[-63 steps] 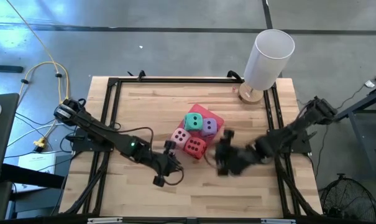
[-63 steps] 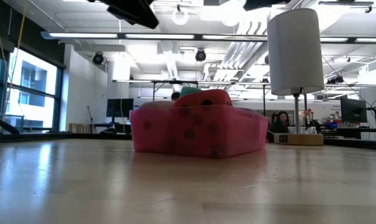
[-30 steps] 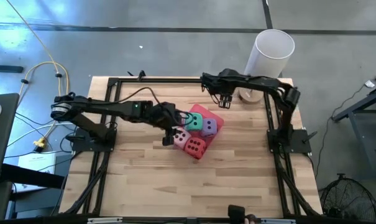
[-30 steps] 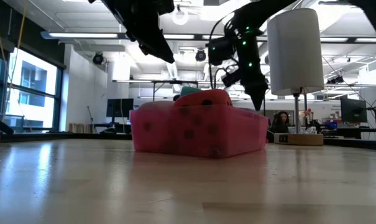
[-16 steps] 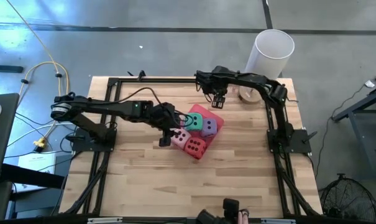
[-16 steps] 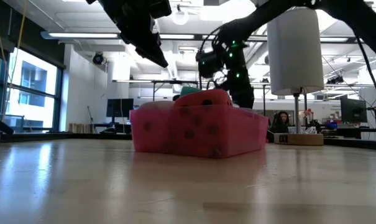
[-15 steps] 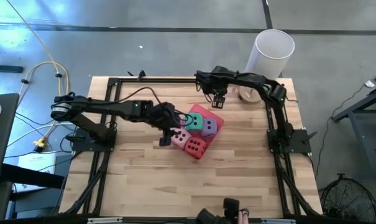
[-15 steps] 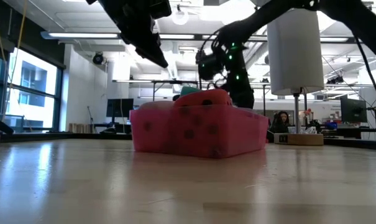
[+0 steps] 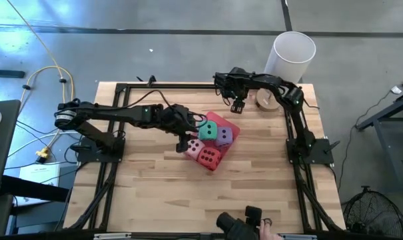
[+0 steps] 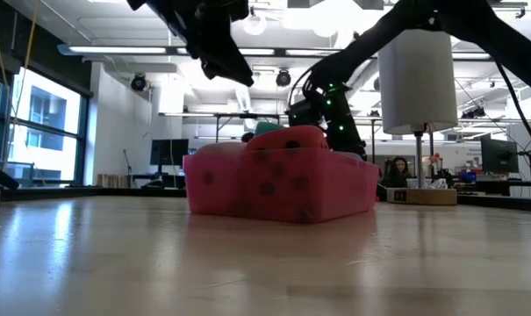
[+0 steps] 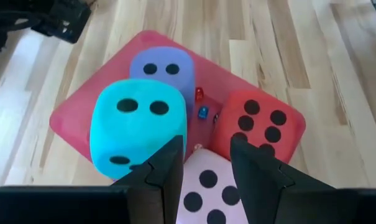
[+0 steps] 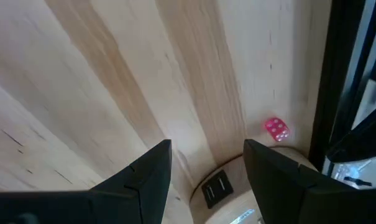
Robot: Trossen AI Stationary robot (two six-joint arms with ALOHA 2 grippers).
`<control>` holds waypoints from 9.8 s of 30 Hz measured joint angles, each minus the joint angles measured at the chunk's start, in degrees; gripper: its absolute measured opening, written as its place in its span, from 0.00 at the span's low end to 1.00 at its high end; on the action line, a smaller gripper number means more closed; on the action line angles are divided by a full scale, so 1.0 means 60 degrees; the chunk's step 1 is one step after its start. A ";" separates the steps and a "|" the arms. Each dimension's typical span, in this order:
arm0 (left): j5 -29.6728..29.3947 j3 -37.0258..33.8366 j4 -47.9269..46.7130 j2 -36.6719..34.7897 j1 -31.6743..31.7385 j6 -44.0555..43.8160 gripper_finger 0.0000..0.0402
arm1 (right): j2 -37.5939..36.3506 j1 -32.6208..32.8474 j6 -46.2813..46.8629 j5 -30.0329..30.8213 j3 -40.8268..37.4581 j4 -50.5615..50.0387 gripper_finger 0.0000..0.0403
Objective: Pick & Place Dice
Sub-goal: Put the small pink die into the red bin, then return to Home Position
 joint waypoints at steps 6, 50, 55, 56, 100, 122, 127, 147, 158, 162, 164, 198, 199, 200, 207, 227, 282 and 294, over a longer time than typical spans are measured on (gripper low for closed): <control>-0.0004 0.0000 0.0364 0.0000 0.0017 0.0261 0.32 | 0.0000 -0.0365 -0.0546 -0.0100 -0.0150 0.0075 0.48; -0.0007 -0.0004 0.0989 0.0007 0.0761 0.0755 0.32 | 0.0754 -0.1203 -0.2837 0.1830 -0.0397 0.1561 0.48; -0.0012 -0.0004 0.1044 0.0007 0.0761 0.0774 0.32 | 0.0754 -0.1375 -0.2524 0.1696 -0.0393 0.1569 0.48; -0.0015 -0.0004 0.1044 0.0007 0.0761 0.0774 0.32 | 0.0754 -0.1467 -0.2478 0.1515 -0.0386 0.1569 0.48; 0.0206 -0.0004 0.1295 0.0007 0.0747 0.0489 0.32 | 0.0805 -0.0620 -0.1151 0.1049 -0.0426 0.1383 0.09; 0.1062 -0.0004 0.0359 0.0007 0.0521 -0.0101 0.32 | -0.1319 0.1764 0.1325 0.1446 -0.0404 -0.0395 0.08; 0.0914 -0.0004 -0.0476 0.0011 0.0559 -0.0101 0.32 | -0.1933 0.2482 0.2340 0.1486 -0.0404 -0.1252 0.08; 0.1295 -0.0026 -0.0073 0.0011 -0.0691 -0.2490 0.32 | -0.4490 0.6916 0.8068 -0.0060 -0.2075 -0.2628 0.09; 0.1513 -0.0026 -0.0116 0.0015 -0.2006 -0.2441 0.32 | -0.6785 1.1270 1.1753 0.1202 -0.5865 0.0524 0.08; 0.1241 -0.0026 -0.0085 0.0015 -0.2140 -0.1952 0.32 | -0.7390 1.1815 1.0893 0.2490 -0.7498 0.4142 0.08; 0.1178 -0.0026 0.0032 0.0018 -0.2157 -0.1615 0.32 | -0.7676 1.1623 0.9578 0.2665 -0.8186 0.6220 0.08; 0.1192 -0.0026 0.0474 0.0033 -0.2204 -0.2743 0.32 | -0.6277 0.7935 0.6493 0.0414 -0.8790 1.1852 0.50; 0.1189 -0.0026 0.0474 0.0033 -0.2204 -0.2821 0.32 | -0.6277 0.7903 0.6464 0.0483 -0.8790 1.1855 0.54; 0.1191 -0.0026 0.0475 0.0033 -0.2204 -0.2831 0.32 | -0.6277 0.7880 0.6433 0.0582 -0.8790 1.1882 0.57; 0.1191 -0.0026 0.0475 0.0033 -0.2204 -0.2858 0.32 | -0.6332 0.7886 0.5825 0.1013 -0.8777 1.2272 0.69; 0.1181 -0.0026 0.0475 0.0033 -0.2433 -0.3682 0.32 | -0.6295 0.8210 0.3248 0.2690 -0.8644 1.2303 0.58; -0.0822 0.0056 0.0657 -0.1238 -0.1845 -0.3751 0.32 | -0.7005 1.0720 0.4314 0.1398 -0.8579 1.2514 0.58; 0.0481 0.0044 0.0837 -0.1206 0.2655 -0.3484 0.32 | -0.7005 1.1852 0.5370 0.2777 -0.8576 1.2919 0.58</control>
